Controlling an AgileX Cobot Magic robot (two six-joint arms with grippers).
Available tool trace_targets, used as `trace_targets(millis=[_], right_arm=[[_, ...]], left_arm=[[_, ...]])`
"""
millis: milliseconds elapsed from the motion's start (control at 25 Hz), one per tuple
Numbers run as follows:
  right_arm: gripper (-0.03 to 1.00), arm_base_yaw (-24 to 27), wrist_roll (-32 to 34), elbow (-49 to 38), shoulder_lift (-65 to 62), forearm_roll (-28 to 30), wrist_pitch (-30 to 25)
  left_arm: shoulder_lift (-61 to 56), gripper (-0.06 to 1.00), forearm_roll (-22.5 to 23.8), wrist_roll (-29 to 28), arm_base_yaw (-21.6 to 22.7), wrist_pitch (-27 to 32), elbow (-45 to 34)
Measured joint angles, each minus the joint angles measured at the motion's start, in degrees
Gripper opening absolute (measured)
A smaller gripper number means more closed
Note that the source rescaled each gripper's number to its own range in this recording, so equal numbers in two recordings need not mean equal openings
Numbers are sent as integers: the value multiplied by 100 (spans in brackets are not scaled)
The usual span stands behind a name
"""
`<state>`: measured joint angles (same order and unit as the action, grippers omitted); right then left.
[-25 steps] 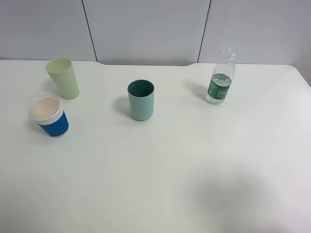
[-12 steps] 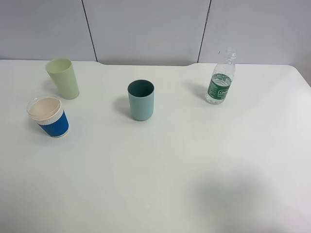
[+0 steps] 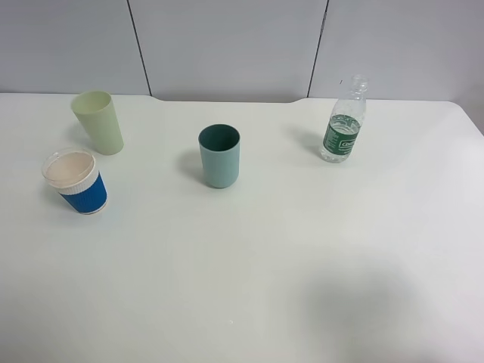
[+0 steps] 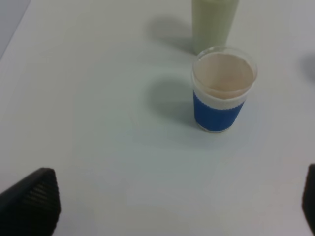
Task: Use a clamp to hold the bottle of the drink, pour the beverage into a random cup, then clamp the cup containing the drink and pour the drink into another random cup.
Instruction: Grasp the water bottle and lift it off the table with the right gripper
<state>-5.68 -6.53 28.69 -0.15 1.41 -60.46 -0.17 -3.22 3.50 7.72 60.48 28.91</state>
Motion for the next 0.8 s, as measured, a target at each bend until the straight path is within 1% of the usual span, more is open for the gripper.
trace_targets(millis=[520,720,800], right_arm=[[75,0,24,0,0,30,0],[75,0,356,0,53,271,7],[75,0,458,59,288,325,100]], left_arm=[[0,100,0,0,0,0,0],[0,100,0,0,0,0,0],[0,100,0,0,0,0,0]])
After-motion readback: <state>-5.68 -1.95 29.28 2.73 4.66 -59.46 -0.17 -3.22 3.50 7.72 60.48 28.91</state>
